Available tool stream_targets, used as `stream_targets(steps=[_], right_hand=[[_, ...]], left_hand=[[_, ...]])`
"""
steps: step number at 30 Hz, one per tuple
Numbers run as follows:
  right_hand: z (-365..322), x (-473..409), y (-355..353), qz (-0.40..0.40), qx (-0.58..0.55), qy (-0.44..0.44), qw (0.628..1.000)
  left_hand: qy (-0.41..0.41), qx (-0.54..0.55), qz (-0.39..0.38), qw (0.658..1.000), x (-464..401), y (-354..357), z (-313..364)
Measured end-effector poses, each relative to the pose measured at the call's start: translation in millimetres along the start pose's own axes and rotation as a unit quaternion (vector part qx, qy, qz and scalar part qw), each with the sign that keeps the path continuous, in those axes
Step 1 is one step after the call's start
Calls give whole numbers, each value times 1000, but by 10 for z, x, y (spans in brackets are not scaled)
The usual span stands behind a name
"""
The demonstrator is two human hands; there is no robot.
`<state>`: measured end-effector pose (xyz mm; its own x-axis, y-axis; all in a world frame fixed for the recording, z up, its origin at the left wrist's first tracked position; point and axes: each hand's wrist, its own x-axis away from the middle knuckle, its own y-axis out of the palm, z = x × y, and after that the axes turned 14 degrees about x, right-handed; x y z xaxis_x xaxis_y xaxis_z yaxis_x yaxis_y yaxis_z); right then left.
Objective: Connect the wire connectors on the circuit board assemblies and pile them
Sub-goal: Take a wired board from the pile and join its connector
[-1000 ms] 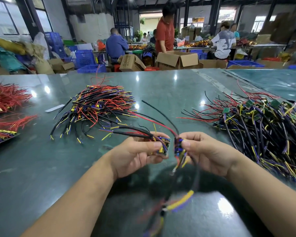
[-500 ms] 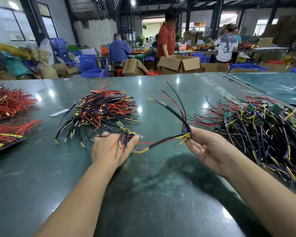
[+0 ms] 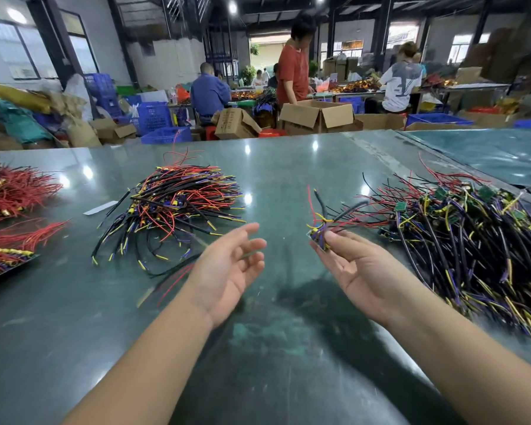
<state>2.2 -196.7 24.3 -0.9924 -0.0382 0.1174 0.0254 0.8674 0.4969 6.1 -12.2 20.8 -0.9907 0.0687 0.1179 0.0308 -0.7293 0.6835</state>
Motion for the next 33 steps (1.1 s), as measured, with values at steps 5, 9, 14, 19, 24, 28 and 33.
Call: stream_targets(steps=[5, 9, 14, 19, 24, 28, 33], right_hand=[[110, 44, 49, -27, 122, -43, 991], [186, 88, 86, -32, 252, -67, 965], [241, 101, 93, -49, 289, -116, 949], [232, 105, 94, -38, 362, -166, 916], [199, 83, 53, -50, 390, -143, 908], [198, 46, 19, -64, 411, -115, 902], [189, 11, -19, -79, 396, -92, 910]], left_hand=[[-10, -113, -49, 992, 60, 90, -201], [27, -123, -68, 990, 60, 74, -233], [11, -131, -77, 988, 84, 63, -207], [-54, -123, -92, 987, 106, 62, -192], [-33, -129, -99, 986, 109, 43, -172], [-7, -179, -96, 979, 97, -18, -188], [21, -180, -89, 979, 94, 18, -209]])
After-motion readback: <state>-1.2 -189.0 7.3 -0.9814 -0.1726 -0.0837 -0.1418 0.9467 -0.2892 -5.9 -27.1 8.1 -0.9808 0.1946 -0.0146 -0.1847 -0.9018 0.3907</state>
